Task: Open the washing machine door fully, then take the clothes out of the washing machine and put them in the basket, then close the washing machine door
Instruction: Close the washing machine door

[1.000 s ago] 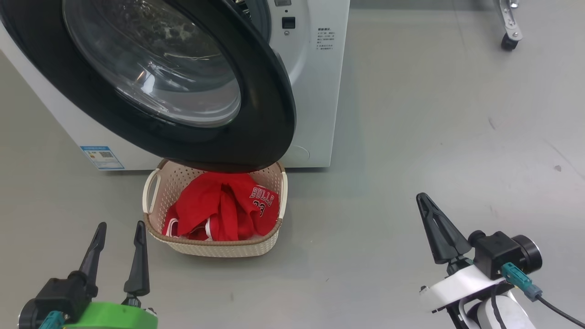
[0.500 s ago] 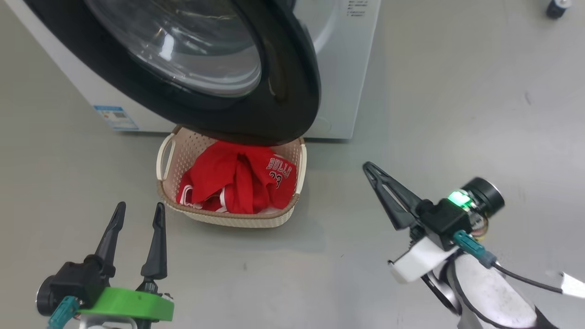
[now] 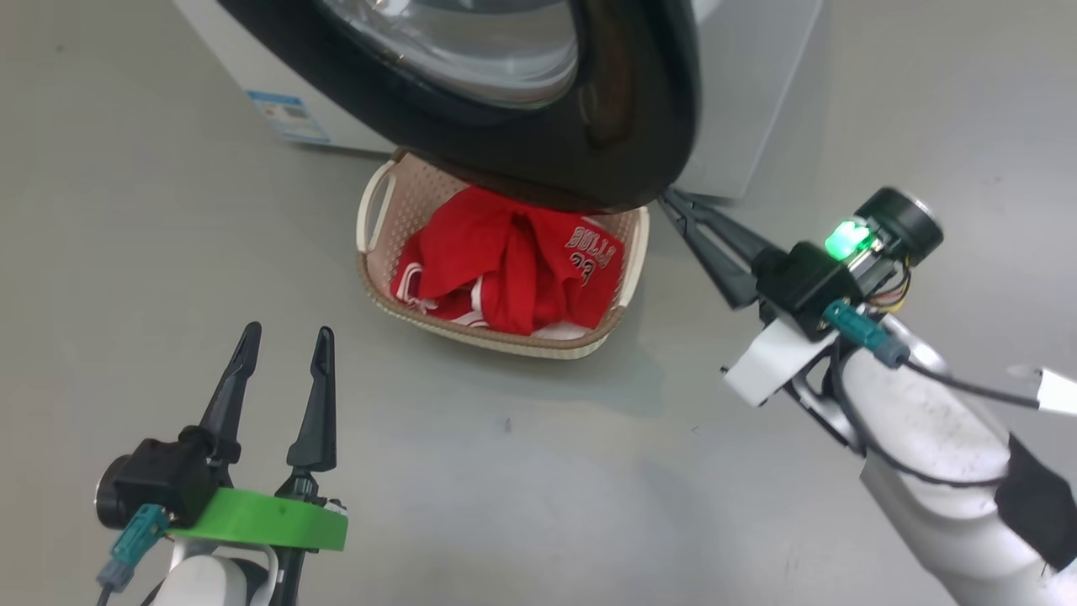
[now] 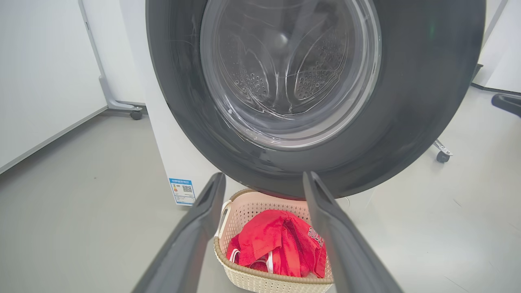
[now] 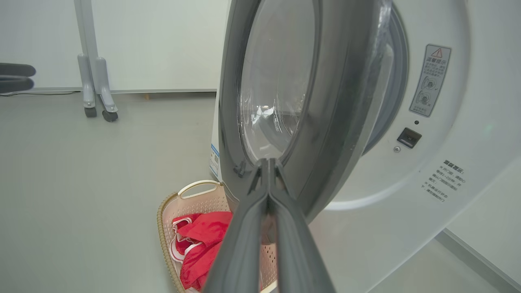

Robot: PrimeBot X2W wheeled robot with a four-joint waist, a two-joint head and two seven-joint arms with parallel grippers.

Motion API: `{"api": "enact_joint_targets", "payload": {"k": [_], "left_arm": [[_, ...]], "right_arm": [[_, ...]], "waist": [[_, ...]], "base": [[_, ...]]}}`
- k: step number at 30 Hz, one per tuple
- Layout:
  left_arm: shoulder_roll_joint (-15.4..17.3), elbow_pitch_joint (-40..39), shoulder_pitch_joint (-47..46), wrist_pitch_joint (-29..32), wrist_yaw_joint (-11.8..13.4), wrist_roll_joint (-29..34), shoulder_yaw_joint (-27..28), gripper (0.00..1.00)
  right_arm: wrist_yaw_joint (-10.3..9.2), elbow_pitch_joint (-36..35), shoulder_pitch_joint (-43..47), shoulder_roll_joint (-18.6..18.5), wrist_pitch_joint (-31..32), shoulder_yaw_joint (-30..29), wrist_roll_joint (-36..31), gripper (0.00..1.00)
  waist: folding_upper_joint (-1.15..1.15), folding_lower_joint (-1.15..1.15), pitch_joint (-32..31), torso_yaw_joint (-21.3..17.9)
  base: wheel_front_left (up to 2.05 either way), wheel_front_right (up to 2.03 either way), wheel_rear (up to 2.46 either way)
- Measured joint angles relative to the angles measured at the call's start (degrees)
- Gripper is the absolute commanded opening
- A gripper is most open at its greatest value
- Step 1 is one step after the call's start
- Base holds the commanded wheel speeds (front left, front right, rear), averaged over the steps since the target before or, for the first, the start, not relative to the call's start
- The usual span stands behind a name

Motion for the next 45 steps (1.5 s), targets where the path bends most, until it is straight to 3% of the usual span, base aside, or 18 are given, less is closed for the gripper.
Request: {"api": "enact_joint_targets", "payload": {"k": [10,20,27,45], "left_arm": [[-0.5,0.7,-2.3,0.0,0.0,-0.9,-1.5,1.0],[-0.7,1.6,-3.0,0.0,-0.1,-1.1,-1.1,1.0],[-0.9,1.5,-3.1,0.0,-0.1,-1.3,-0.9,1.0],[-1.1,1.1,-5.9,0.0,-0.1,-5.4,-3.6,1.0]], "right_arm": [[0.0,3.6,-8.5,-3.7,1.5,0.2,2.8,0.0],[0.47,7.4,-12.8,-5.0,0.8,-1.5,5.3,0.0],[0.49,8.7,-16.1,-5.6,0.6,-1.8,6.6,0.0],[0.51,12.3,-27.9,-11.1,2.1,-5.5,6.6,0.0]], "waist": [[0.0,0.0,4.5,5.7],[0.0,0.0,7.5,10.0],[0.0,0.0,8.8,10.6],[0.0,0.0,14.4,11.6]], "base": [[0.0,0.0,0.0],[0.0,0.0,0.0],[0.0,0.0,0.0],[0.0,0.0,0.0]]}}
